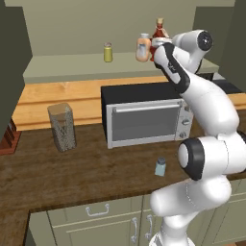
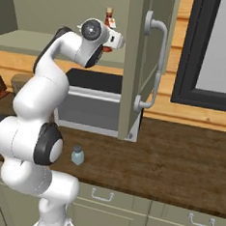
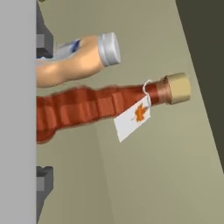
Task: Put the shaker and condiment bottle from the counter next to their counterparts in the cabinet.
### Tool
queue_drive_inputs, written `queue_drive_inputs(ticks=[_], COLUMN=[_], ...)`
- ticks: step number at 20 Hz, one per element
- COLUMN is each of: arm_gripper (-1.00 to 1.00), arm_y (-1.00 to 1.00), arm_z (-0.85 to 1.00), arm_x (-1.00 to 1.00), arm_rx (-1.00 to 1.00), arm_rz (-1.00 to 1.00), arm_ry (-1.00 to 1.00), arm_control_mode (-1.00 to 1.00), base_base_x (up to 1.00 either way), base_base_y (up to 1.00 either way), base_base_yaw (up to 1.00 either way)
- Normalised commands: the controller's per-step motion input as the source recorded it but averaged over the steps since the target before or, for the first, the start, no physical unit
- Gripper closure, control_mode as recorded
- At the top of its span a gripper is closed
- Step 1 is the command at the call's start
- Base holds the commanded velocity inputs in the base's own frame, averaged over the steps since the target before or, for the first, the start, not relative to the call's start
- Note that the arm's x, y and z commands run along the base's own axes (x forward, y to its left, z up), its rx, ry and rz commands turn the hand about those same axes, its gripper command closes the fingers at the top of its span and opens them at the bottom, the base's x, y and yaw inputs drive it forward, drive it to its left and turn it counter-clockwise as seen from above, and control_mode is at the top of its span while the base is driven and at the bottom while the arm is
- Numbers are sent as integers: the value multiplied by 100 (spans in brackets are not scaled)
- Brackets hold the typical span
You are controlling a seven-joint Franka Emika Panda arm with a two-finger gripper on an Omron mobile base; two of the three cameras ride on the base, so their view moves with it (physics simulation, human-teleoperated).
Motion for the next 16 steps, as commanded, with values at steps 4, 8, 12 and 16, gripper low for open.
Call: queue_drive_inputs(ticks=[4,8,12,16], arm_gripper=[-100,-100,-100,-100], arm_y=[0,12,43,64], arm_z=[0,0,0,0], arm_x=[-95,-99,-91,-81], arm_rx=[0,0,0,-1], arm_rz=[1,0,0,0], arm_ry=[-8,-9,-5,0], arm_control_mode=[-100,-100,-100,-100], base_base_x=[0,0,0,0], base_base_y=[0,0,0,0], base_base_yaw=[0,0,0,0])
